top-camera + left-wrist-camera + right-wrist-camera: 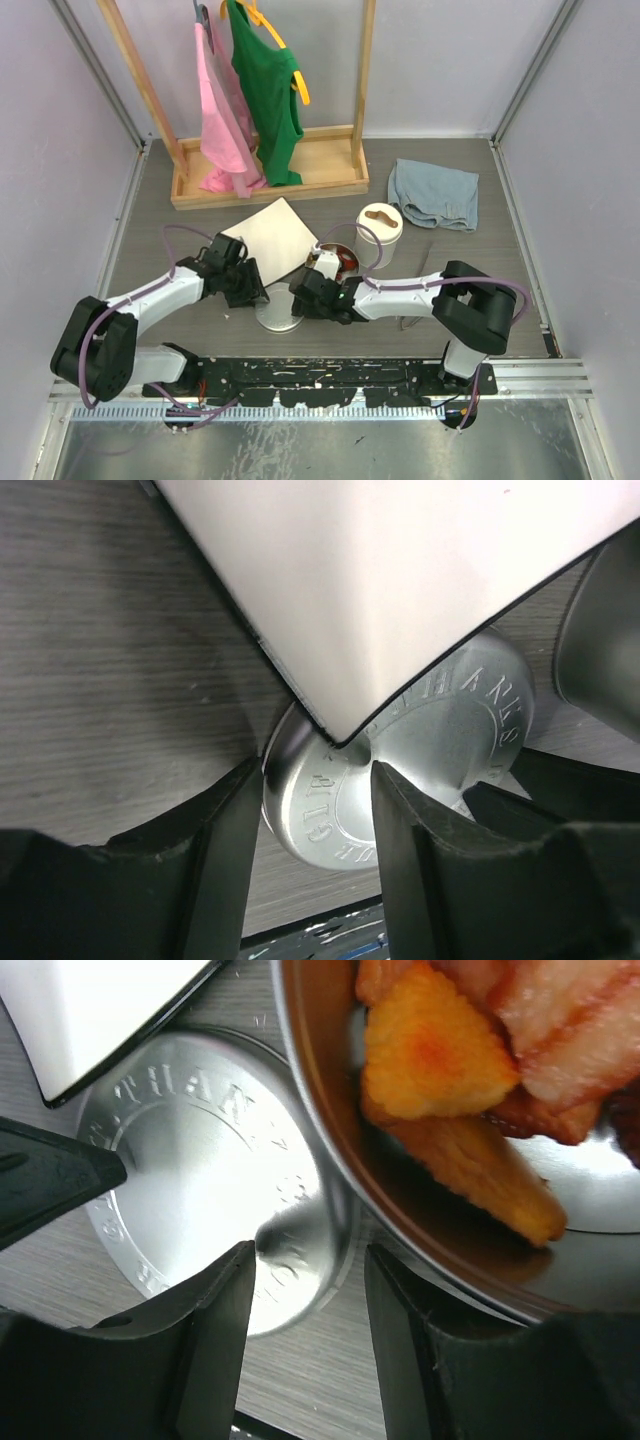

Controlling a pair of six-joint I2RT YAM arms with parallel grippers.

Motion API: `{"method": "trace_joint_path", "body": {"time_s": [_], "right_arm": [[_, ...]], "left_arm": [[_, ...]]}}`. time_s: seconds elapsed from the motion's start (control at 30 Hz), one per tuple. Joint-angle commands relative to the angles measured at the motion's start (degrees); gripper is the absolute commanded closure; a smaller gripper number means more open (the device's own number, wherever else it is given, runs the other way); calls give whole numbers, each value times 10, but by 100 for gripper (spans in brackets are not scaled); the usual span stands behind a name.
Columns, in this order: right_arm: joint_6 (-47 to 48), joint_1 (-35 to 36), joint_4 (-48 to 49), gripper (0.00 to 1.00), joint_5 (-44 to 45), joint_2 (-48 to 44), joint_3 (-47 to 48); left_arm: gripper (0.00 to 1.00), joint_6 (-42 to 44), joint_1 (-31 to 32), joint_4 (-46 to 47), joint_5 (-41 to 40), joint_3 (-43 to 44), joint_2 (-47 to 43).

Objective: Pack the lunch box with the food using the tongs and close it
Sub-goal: Pick up the box lid from the center of the board.

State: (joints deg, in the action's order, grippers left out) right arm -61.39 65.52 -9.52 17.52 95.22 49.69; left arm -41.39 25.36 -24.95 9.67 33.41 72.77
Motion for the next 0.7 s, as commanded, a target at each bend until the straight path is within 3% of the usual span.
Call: {"method": "trace_joint_path", "body": {"time_s": [0.0, 0.27, 0.67], "right_arm": [[17, -8, 23, 48, -2, 26, 24], [23, -3, 81, 58, -69, 18, 18], [2, -1, 81, 60, -71, -104, -15]], "left_arm": [[54, 15, -3, 69, 43, -12, 24], [70, -4, -3, 83, 91, -39, -22], [74, -60, -1, 5, 118, -21, -166]]}}
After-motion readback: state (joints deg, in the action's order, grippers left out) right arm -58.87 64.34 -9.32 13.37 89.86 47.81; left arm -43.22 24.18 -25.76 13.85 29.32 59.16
